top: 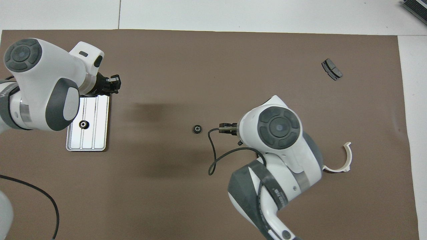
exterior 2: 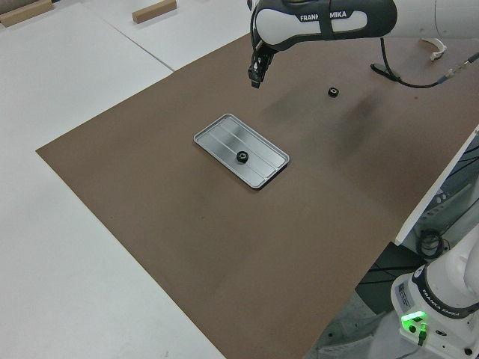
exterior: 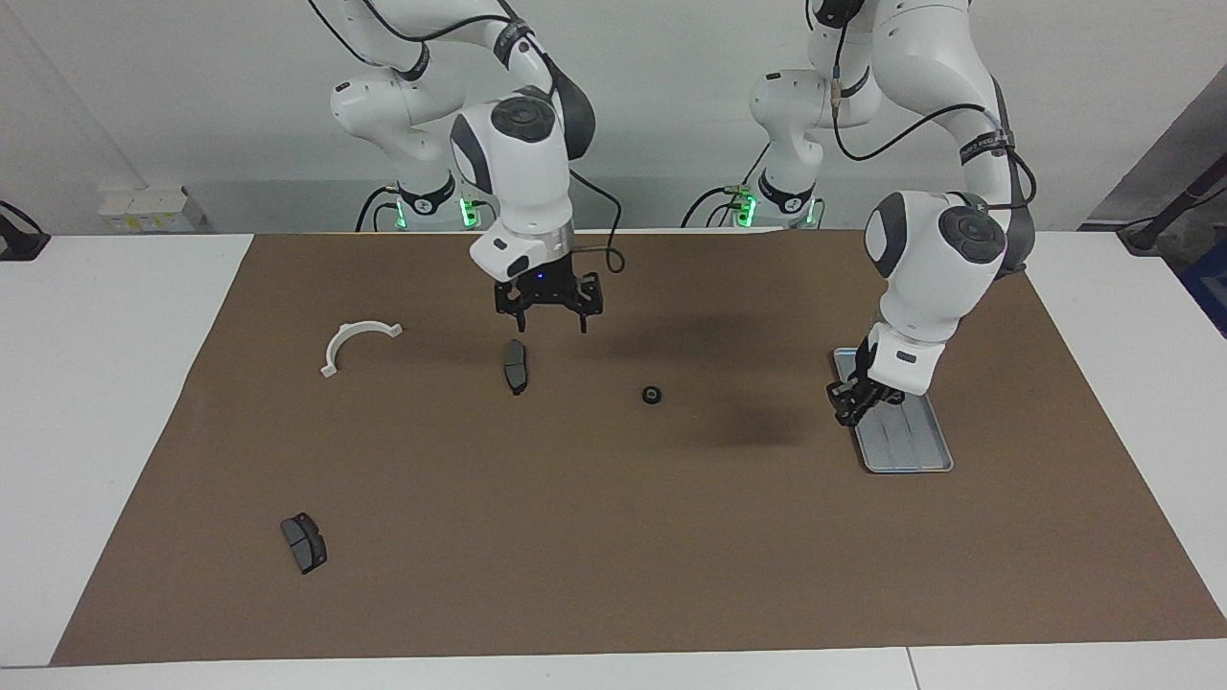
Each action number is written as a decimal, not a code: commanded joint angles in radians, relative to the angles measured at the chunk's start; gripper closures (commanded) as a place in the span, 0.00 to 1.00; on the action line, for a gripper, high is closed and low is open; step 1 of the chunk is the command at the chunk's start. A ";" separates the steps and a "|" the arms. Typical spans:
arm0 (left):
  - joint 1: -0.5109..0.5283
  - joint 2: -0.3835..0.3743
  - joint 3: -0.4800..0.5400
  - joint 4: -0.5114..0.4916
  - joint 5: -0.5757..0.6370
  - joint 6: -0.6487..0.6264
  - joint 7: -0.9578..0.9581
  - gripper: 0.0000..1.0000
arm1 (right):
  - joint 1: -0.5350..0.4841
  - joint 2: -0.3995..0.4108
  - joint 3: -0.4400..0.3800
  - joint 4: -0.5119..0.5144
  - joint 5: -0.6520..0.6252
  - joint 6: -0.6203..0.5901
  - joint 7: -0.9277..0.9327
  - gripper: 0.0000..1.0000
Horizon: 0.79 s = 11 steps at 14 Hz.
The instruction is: Place bearing gear from tray to pile
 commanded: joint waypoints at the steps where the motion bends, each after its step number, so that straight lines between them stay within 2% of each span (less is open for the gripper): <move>1: 0.005 -0.007 -0.001 0.003 0.006 -0.004 0.010 0.87 | 0.040 0.087 -0.004 0.014 -0.033 0.095 0.060 0.00; 3: 0.005 -0.007 -0.001 0.003 0.006 -0.006 0.011 0.87 | 0.057 0.133 -0.004 0.023 -0.031 0.155 0.074 0.00; 6: 0.004 -0.007 -0.001 0.003 0.007 -0.010 0.008 0.87 | 0.106 0.276 -0.005 0.134 -0.034 0.181 0.088 0.00; 8: 0.004 -0.007 -0.001 0.001 0.007 -0.010 0.008 0.87 | 0.117 0.316 -0.005 0.172 -0.083 0.201 0.120 0.00; 11: 0.002 -0.008 -0.001 0.000 0.007 -0.006 0.010 0.87 | 0.123 0.392 -0.005 0.246 -0.097 0.208 0.130 0.08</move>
